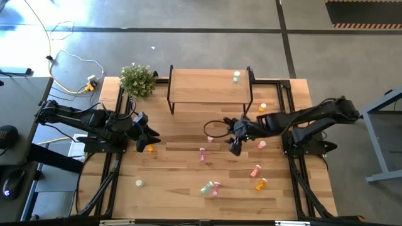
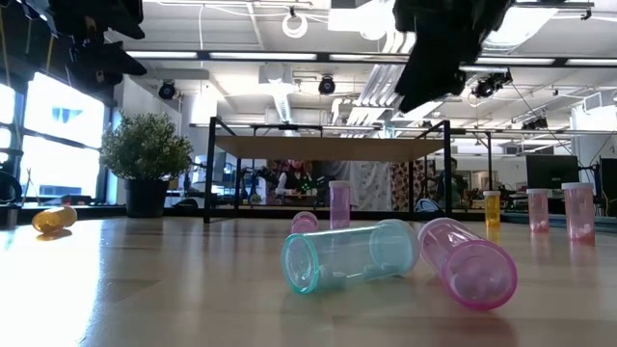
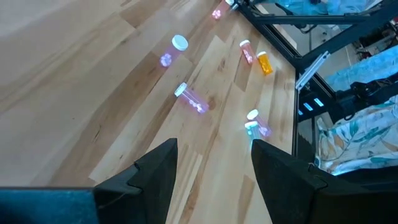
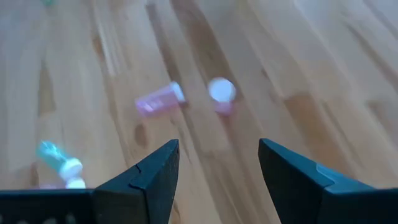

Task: Pick and place medicine bottles onto shelf by color
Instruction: Put the top purple pill bottle on the shelf

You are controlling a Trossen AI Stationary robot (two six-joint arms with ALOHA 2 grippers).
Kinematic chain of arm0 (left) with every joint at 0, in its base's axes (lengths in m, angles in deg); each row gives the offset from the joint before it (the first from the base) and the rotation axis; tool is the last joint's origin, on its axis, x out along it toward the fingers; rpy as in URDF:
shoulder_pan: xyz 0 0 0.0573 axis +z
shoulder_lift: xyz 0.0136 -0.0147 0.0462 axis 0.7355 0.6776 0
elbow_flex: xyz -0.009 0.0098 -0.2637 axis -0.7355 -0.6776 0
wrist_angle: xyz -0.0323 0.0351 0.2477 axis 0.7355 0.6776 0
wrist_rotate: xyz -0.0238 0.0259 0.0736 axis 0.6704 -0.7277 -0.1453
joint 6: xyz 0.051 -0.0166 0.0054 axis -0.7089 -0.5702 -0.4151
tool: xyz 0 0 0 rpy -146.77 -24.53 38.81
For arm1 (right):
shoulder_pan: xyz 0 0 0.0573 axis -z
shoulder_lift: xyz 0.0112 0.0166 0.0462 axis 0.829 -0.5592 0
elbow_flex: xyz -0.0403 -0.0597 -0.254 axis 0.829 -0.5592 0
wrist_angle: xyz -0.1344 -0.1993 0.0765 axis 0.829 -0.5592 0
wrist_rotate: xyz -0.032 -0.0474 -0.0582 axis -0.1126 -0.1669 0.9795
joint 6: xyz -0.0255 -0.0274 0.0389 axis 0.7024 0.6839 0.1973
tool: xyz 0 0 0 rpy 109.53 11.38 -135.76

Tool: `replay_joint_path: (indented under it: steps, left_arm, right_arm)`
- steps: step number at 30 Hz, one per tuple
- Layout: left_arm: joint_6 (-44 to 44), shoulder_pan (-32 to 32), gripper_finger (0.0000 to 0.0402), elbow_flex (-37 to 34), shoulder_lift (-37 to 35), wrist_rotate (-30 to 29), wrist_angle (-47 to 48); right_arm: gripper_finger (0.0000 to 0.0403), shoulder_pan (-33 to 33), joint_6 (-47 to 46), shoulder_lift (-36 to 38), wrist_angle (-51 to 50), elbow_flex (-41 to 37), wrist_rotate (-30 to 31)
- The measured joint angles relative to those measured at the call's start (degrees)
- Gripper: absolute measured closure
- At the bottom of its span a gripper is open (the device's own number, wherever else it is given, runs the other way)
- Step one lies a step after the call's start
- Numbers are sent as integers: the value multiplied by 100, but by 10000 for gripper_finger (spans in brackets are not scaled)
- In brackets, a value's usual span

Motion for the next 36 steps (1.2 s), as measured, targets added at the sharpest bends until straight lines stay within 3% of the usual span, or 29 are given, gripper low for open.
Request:
replay_joint_path:
  steps: [9,19,36]
  left_arm:
    - [42,0,204,0,-1,0,-9]
    - [39,2,204,1,0,0,-9]
    - [24,4,204,1,0,-43,-42]
  right_arm:
    - [192,-99,564,-1,2781,-1426,361]
    - [192,-11,1076,-459,4176,-1777,683]
    - [192,162,1166,-1988,4576,-1247,765]
